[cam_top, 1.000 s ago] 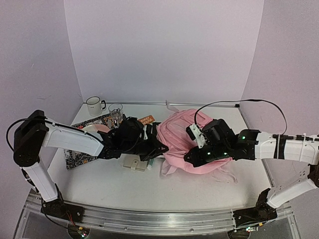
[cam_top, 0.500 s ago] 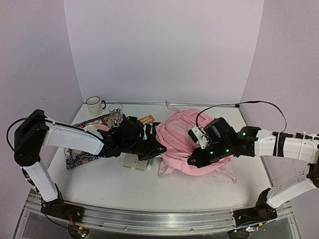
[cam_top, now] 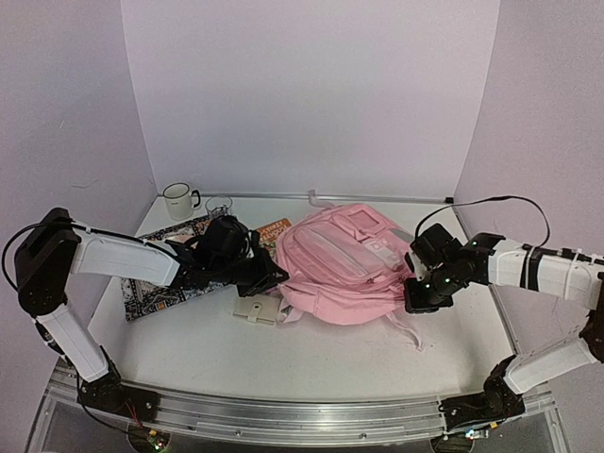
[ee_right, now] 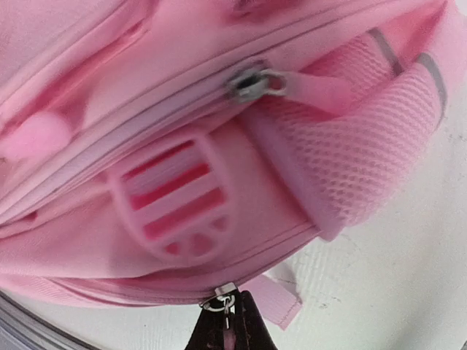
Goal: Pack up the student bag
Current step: Unzip the largest pocket of the student bag, then place the student bag on the book, then move the student bag to the book.
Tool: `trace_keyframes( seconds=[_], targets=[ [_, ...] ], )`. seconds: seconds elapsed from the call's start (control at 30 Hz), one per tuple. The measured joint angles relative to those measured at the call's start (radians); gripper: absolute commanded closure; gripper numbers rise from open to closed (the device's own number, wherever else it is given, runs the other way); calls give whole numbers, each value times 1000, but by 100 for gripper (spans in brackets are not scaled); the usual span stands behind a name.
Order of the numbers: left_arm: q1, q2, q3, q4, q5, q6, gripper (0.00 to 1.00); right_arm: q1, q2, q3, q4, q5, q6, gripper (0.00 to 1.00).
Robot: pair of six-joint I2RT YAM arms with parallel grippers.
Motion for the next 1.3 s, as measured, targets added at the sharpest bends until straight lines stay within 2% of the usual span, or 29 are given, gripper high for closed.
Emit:
trace_keyframes(
  seconds=[0.13, 0.27, 0.53, 0.67, 0.73, 0.87, 0.97, 1.13, 1.3],
  targets=[
    [-1, -4, -1, 1, 26, 16, 100, -94, -23, -9, -8, 20, -9, 99],
    [-4, -7, -1, 1, 54, 33, 100, -124, -19, -9, -6, 21, -31, 96],
    [-89, 59, 36, 8, 34, 40, 100, -143, -23, -15, 17, 33, -88, 66],
    [-127, 120, 48, 39, 23, 15, 94, -117, -73, -11, 25, 37, -117, 46],
    [-143, 141, 66, 40, 17, 10, 91, -70, -103, 1, 27, 46, -121, 40],
    [-187, 188, 126, 64, 6, 1, 74, 84, -120, 58, 71, 58, -138, 30],
    [-222, 209, 152, 86, 9, -1, 65, 168, -83, 96, 121, 57, -154, 27],
    [-255, 209, 146, 114, 1, 22, 39, 227, 43, 124, 171, 61, -176, 24],
    [-243, 126, 53, 141, -58, 49, 25, 268, 118, 133, 185, 57, -208, 20]
  ],
)
